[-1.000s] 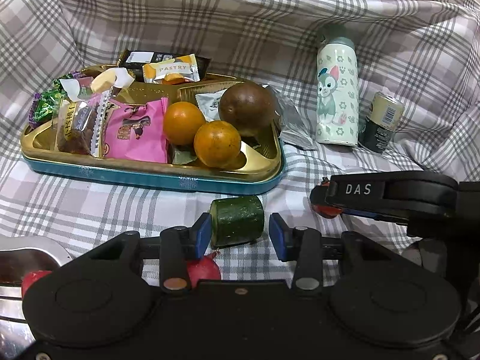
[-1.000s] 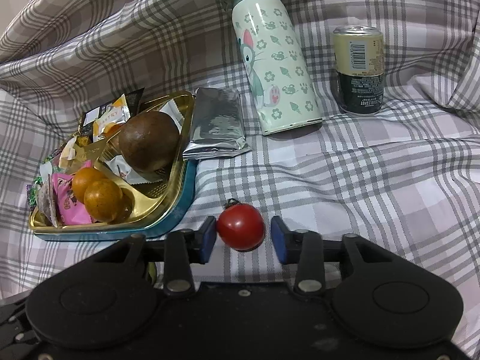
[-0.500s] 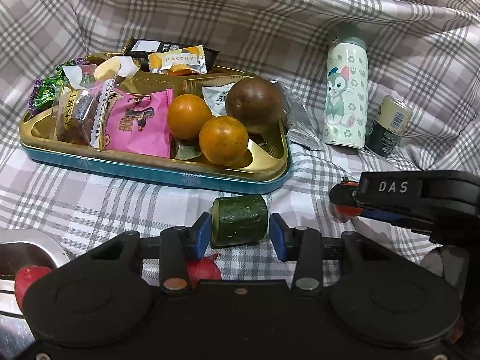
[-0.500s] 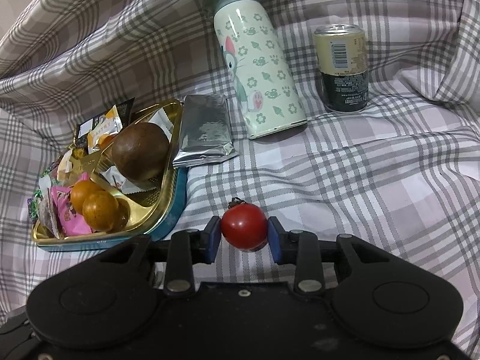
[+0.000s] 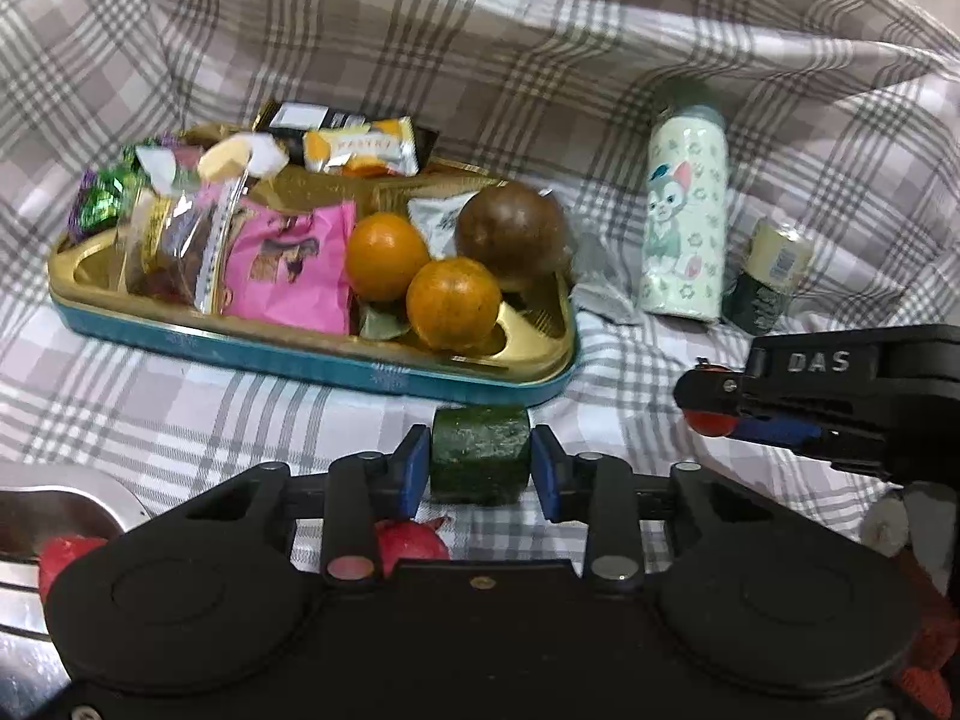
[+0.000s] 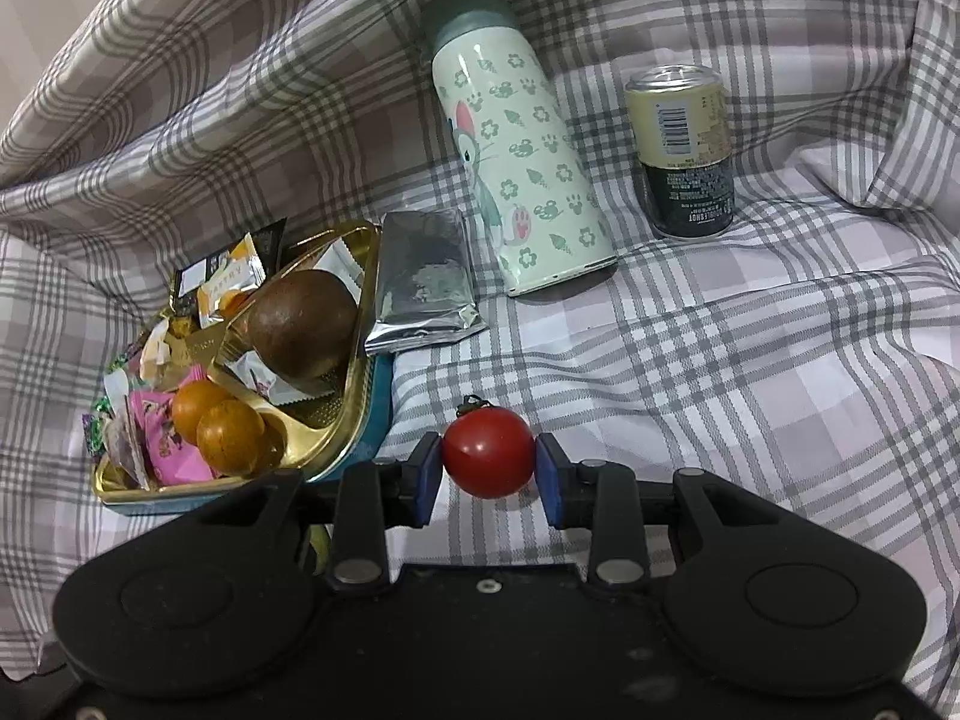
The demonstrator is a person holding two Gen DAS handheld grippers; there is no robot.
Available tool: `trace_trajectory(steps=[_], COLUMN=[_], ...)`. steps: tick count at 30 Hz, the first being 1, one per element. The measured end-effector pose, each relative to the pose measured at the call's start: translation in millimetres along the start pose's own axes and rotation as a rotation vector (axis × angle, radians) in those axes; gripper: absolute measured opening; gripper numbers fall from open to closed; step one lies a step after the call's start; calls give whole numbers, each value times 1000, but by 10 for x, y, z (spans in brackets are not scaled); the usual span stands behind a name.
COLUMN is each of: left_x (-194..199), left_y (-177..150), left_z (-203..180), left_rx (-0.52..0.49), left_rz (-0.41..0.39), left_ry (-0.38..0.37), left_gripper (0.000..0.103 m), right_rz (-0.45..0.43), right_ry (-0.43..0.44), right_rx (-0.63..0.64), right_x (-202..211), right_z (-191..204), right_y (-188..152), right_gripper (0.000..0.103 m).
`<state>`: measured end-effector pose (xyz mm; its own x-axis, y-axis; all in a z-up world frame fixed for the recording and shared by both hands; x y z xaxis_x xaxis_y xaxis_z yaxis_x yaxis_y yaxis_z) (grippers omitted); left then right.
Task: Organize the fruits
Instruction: 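Grasp the cucumber piece with the left gripper while the right grasps a cherry tomato, then carry the cucumber piece and cherry tomato over the steel tray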
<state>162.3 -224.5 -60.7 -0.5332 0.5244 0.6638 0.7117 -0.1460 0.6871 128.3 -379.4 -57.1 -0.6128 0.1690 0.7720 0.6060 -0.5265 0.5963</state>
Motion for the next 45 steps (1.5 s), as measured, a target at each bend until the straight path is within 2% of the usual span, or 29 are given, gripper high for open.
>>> trace_trajectory(steps=[4, 7, 13, 22, 27, 36, 40, 45], left_x=[100, 69, 4, -70, -25, 517, 799, 1105], left_y=[0, -24, -85, -142, -108, 159, 240, 203], left_z=[-67, -111, -179, -192, -140, 47, 219, 500], left_rx=[-31, -56, -95, -84, -30, 33, 53, 80], left_rz=[-18, 1, 21, 47, 47, -64, -106, -128], left_ry=[-1, 46, 90, 119, 91, 119, 171, 252], left_gripper=[44, 44, 45, 45, 44, 44, 44, 44], right_rz=[-17, -20, -28, -22, -28, -55, -71, -104], right_ry=[12, 21, 31, 41, 44, 93, 138, 219], right_rx=[-1, -7, -23, -45, -39, -40, -11, 95], right_x=[52, 72, 114, 128, 153, 268, 351, 521], right_z=[16, 29, 9, -32, -9, 55, 199, 532], right_y=[7, 9, 23, 43, 37, 45, 2, -159], right_gripper=[35, 35, 35, 35, 35, 35, 35, 35])
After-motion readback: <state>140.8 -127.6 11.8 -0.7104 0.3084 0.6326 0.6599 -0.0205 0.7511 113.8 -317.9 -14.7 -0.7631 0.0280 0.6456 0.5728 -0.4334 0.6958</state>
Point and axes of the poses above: each gripper's, at about its wrist camera, not at the fingertips, and x roughly against the way its jaws point, z to its left, y to its top, the point moved 4 cm from there along -x, roughly the way its jaws point, and after that the axes turned 5 degrees about -y, right-handed, at the moved point
